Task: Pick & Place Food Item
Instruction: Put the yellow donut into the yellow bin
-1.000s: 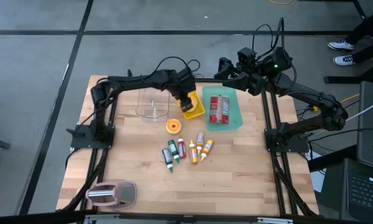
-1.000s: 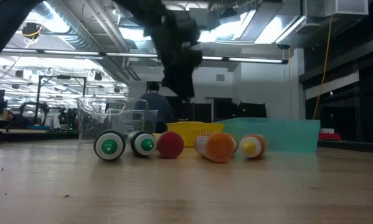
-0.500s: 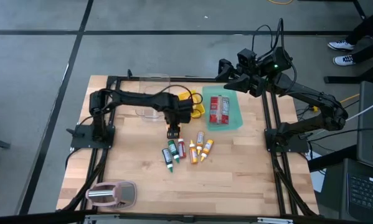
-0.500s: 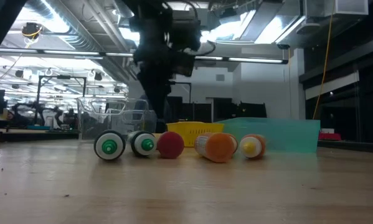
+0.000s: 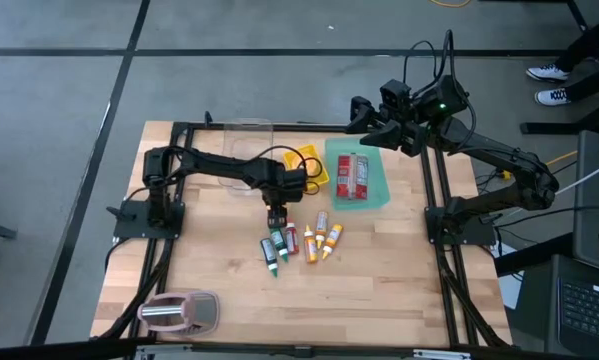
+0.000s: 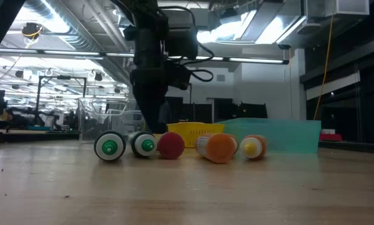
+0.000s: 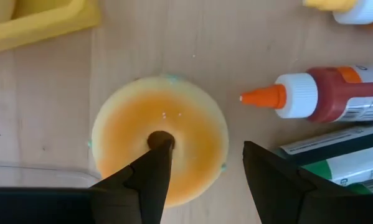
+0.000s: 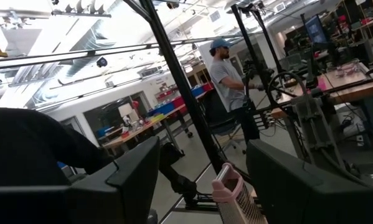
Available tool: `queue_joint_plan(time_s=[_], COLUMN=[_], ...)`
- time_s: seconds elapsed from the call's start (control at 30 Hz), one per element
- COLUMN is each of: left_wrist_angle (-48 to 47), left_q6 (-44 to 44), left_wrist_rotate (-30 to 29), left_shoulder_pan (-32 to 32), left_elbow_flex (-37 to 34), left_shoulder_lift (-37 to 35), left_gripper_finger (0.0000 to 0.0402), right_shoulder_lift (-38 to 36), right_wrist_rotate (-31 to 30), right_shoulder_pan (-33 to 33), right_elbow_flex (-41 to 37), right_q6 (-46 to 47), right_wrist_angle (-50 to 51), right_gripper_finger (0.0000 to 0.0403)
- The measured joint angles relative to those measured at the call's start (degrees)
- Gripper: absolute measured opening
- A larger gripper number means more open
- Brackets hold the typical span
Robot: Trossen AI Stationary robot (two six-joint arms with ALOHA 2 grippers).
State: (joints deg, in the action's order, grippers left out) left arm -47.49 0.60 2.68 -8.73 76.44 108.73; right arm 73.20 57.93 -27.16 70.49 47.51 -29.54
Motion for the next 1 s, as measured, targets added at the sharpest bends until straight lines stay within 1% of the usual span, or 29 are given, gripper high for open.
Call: queue_joint_plan(time_s=[0.3,0.7,0.83,1.0], left_wrist_angle=[-0.2,1.1,0.4,0.4], left_q6=[-2.2,-2.9,-3.0,-3.6], left_wrist_rotate=[-0.4,-0.4,-0.1,0.2], left_shoulder_pan=[0.0,0.0,-0.3,-0.3], left_elbow_flex=[-0.1,-0.1,-0.1,0.0], left_shoulder_lift=[0.5,2.1,2.1,2.1], left_gripper_finger=[0.0192,0.0190,0.0171,0.0118], right_shoulder_lift=[0.0,0.0,0.0,0.0], right_wrist_rotate=[-0.3,-0.5,-0.5,-0.5], right_shoulder_pan=[0.0,0.0,0.0,0.0], right_elbow_flex=[0.0,0.0,0.0,0.0], right_q6=[0.0,-0.2,-0.2,-0.2], right_wrist_angle=[0.0,0.0,0.0,0.0], right_gripper_finger=[0.0237,0.0237,0.0237,0.0237])
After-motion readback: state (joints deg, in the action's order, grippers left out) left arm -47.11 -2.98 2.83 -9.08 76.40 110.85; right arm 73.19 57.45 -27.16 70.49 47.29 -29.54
